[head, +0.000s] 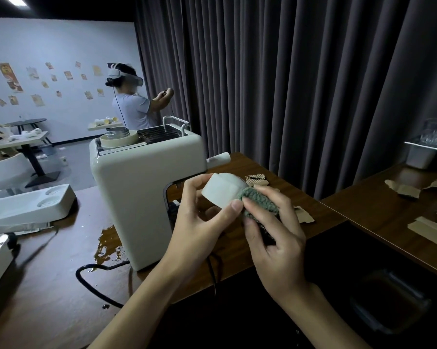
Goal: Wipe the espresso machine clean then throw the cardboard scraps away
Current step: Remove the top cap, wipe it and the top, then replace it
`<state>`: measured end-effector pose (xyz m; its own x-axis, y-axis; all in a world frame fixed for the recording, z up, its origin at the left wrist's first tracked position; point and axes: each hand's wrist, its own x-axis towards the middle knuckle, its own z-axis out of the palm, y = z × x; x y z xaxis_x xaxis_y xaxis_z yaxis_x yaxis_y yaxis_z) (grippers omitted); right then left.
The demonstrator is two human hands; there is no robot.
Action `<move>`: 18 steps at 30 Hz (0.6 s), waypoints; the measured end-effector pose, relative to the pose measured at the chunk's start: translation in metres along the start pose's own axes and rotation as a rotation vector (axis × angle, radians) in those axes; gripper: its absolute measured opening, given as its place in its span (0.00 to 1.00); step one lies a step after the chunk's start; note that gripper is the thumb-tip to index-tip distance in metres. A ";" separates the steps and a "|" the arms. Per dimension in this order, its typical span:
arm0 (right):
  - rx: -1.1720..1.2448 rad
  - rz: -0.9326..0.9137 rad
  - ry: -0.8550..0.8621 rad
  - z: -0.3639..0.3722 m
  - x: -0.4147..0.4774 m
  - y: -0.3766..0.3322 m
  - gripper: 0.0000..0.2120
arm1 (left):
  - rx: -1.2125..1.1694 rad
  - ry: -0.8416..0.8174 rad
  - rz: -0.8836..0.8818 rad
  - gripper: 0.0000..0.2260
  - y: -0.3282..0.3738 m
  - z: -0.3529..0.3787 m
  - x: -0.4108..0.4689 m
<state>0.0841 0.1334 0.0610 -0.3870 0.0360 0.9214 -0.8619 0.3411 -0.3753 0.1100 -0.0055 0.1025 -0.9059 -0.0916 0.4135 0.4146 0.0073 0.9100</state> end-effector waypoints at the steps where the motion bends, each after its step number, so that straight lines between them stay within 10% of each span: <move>1: 0.004 -0.005 0.003 0.000 0.000 0.001 0.14 | -0.008 0.002 -0.004 0.25 -0.001 -0.001 0.001; 18: 0.021 -0.003 0.017 0.000 0.002 -0.011 0.13 | -0.043 0.076 0.068 0.17 0.001 -0.002 -0.001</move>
<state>0.0928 0.1298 0.0668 -0.3792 0.0515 0.9239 -0.8697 0.3212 -0.3748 0.1119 -0.0070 0.1030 -0.8673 -0.1674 0.4688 0.4794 -0.0266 0.8772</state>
